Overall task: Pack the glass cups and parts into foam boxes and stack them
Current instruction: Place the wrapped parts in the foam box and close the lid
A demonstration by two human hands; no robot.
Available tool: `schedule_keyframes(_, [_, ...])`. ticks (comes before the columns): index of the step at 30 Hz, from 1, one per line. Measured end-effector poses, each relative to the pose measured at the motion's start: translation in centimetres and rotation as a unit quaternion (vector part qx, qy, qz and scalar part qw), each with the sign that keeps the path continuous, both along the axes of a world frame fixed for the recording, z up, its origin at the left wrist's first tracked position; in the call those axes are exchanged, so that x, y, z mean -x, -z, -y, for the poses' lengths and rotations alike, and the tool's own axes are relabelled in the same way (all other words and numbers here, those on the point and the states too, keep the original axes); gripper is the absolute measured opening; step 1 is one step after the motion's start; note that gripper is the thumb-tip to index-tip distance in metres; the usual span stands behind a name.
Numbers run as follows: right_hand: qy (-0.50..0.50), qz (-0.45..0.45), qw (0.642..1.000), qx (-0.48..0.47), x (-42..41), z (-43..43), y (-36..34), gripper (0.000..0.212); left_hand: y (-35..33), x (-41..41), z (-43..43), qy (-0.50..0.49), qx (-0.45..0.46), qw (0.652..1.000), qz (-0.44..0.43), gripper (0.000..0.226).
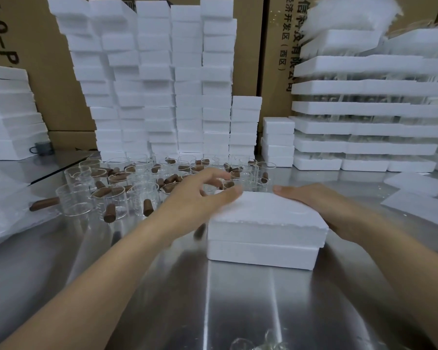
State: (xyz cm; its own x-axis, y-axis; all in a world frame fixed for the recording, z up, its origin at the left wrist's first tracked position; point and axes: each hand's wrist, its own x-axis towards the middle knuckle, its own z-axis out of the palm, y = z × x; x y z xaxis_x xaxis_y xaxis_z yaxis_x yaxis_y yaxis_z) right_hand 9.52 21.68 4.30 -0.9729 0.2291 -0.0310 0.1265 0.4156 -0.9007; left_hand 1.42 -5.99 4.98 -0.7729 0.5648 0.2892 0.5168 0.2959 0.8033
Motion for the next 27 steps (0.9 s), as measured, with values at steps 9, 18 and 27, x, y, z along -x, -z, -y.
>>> schedule_keyframes(9, [-0.007,0.0,1.0,0.018,-0.1,0.2,0.1,0.056,0.8,-1.0,-0.5,0.121,0.131,0.977,-0.116,0.074])
schedule_keyframes(18, [-0.052,-0.037,0.995,0.071,-0.2,0.4,0.9,0.029,0.3,0.0,0.4,0.157,0.169,0.968,-0.097,0.084])
schedule_keyframes(27, [-0.01,-0.084,0.991,0.101,0.1,1.1,1.1,0.026,-0.5,0.3,1.1,0.174,0.176,0.968,-0.046,0.083])
